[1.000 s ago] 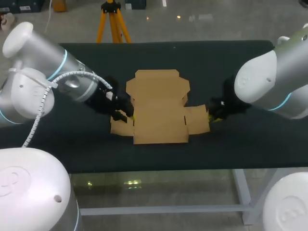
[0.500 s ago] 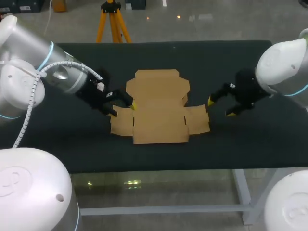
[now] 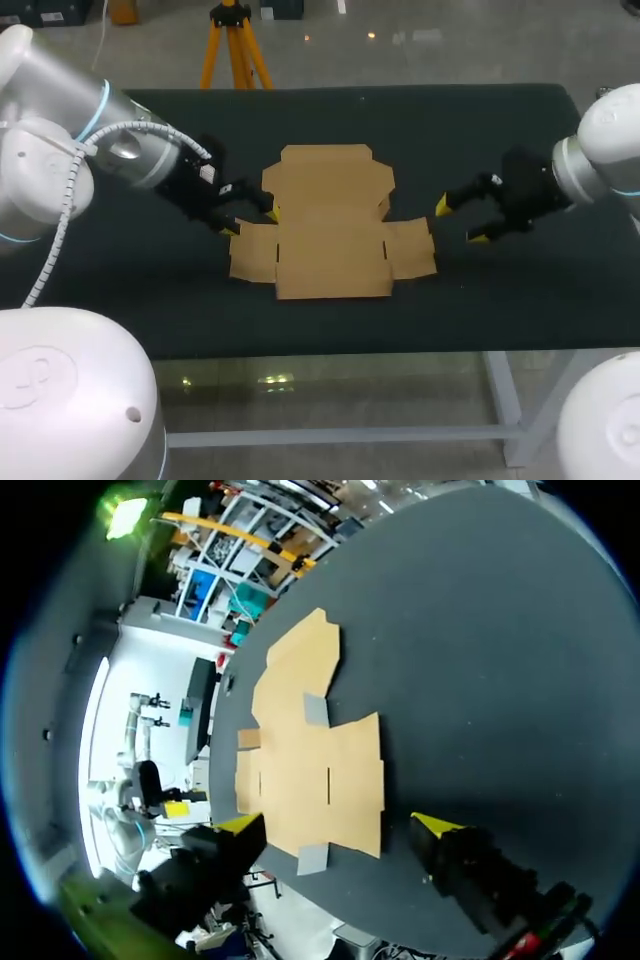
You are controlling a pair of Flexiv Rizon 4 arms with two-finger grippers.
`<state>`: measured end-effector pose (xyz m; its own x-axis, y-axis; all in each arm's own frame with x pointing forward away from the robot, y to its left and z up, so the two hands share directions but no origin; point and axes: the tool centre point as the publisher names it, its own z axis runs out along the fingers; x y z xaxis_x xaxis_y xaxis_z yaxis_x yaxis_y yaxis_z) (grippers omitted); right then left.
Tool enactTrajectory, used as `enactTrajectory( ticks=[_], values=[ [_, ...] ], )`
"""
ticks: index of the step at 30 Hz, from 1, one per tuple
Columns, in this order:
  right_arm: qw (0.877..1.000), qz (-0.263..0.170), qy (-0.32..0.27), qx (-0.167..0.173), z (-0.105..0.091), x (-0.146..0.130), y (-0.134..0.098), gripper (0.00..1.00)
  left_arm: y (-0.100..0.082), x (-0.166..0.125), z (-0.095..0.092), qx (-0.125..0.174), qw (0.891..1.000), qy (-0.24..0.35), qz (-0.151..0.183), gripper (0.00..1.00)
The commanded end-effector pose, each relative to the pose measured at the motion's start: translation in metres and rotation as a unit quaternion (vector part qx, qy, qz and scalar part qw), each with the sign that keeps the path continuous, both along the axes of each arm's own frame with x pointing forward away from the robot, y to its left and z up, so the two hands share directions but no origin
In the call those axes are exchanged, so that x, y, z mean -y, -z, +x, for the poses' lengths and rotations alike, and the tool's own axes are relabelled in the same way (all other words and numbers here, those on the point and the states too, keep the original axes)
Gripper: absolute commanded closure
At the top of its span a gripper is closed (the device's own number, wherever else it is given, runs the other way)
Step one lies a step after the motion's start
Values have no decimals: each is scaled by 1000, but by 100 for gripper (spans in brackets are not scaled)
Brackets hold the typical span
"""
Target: Assemble the packaging by folding the flat box into shape, placing the metal phone stand inside, and closing the box properly
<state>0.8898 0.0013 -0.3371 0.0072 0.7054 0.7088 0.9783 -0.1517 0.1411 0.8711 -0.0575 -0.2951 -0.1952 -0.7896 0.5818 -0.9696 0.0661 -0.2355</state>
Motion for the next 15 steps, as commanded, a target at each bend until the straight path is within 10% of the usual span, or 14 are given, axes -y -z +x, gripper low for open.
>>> enactTrajectory(
  ticks=[1, 15],
  values=[
    [990, 138, -23, 20, 1, 3, 0, 0, 1, 5, 2, 18, 1000, 1, -1, 0],
    [964, 251, -82, 19, 47, 4, -7, 0, -12, 4, 35, 31, 995, 76, -56, 0]
  ],
)
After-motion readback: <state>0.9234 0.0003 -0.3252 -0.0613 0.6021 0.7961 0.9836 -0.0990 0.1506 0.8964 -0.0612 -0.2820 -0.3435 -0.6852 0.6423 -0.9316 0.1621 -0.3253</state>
